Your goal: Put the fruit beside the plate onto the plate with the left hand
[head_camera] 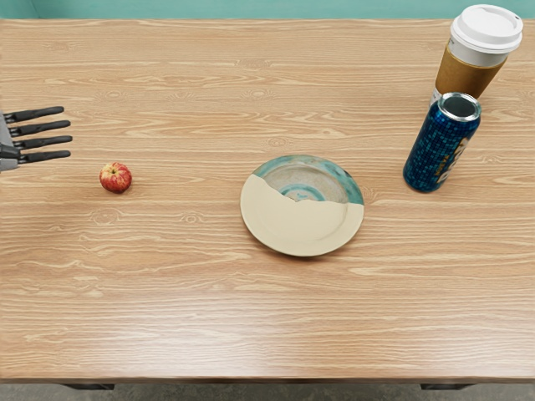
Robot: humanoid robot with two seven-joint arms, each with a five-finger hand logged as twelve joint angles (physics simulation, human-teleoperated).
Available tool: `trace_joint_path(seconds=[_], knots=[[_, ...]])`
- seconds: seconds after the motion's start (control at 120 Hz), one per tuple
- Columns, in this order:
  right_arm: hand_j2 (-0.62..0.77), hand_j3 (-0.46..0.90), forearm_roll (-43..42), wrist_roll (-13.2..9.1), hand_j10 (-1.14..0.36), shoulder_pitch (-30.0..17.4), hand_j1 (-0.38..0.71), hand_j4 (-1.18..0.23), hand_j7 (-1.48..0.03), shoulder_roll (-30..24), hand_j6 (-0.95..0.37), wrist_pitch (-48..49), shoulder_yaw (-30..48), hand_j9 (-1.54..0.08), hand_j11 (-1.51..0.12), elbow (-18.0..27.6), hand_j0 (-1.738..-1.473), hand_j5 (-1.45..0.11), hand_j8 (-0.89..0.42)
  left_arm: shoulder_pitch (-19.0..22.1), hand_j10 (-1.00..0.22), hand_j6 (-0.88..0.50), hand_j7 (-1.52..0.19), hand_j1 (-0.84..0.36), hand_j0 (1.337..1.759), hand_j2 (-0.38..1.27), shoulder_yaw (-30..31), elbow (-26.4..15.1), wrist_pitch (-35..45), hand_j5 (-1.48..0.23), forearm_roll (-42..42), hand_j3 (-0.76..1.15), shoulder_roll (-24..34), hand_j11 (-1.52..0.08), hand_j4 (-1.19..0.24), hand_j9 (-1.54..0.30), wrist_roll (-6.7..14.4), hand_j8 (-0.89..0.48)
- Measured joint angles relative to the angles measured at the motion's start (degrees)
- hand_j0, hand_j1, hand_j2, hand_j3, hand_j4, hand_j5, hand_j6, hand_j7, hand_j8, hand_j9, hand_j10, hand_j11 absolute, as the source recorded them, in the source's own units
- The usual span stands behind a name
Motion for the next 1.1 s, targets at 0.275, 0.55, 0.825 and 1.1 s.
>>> trace_joint_path(seconds=[0.275,0.55,0.825,1.1], knots=[[0.0,0.0,0.12,0.0,-0.01,-0.1,-0.34,-0.01,-0.01,0.0,-0.01,-0.03,0.04,-0.01,-0.01,-0.12,-1.658,-0.01,-0.01,-12.19,0.0,0.0,-0.01,0.34,1.658,0.0,0.34,-0.05,0.01,-0.01,11.65,0.0,-3.07,-0.01,0.0,-0.01,4.2,0.0],[0.0,0.0,0.15,0.0,-0.01,-0.18,-0.34,-0.01,-0.01,0.0,-0.01,-0.06,0.04,-0.01,-0.01,-0.16,-1.658,-0.01,-0.01,-22.49,-0.05,-0.05,-0.07,0.28,1.658,0.01,0.46,-11.61,0.02,-0.07,37.17,0.0,-7.77,-0.07,-0.05,-0.07,7.48,-0.05],[0.0,0.0,0.15,0.0,-0.01,-0.19,-0.34,-0.01,-0.01,0.0,-0.01,-0.06,0.04,-0.01,-0.01,-0.17,-1.658,-0.01,-0.01,-22.14,-0.12,-0.12,-0.16,0.21,1.658,0.02,2.18,-22.79,16.35,-0.16,68.62,0.0,-13.82,-0.16,-0.12,-0.16,7.71,-0.12],[0.0,0.0,0.15,0.0,-0.01,-0.19,-0.34,-0.01,-0.01,0.0,-0.01,-0.06,0.04,-0.01,-0.01,-0.17,-1.658,-0.01,-0.01,-21.31,-0.14,-0.15,-0.18,0.18,1.658,0.03,14.4,-23.69,29.69,-0.18,85.2,0.0,-19.78,-0.18,-0.15,-0.18,7.73,-0.15]])
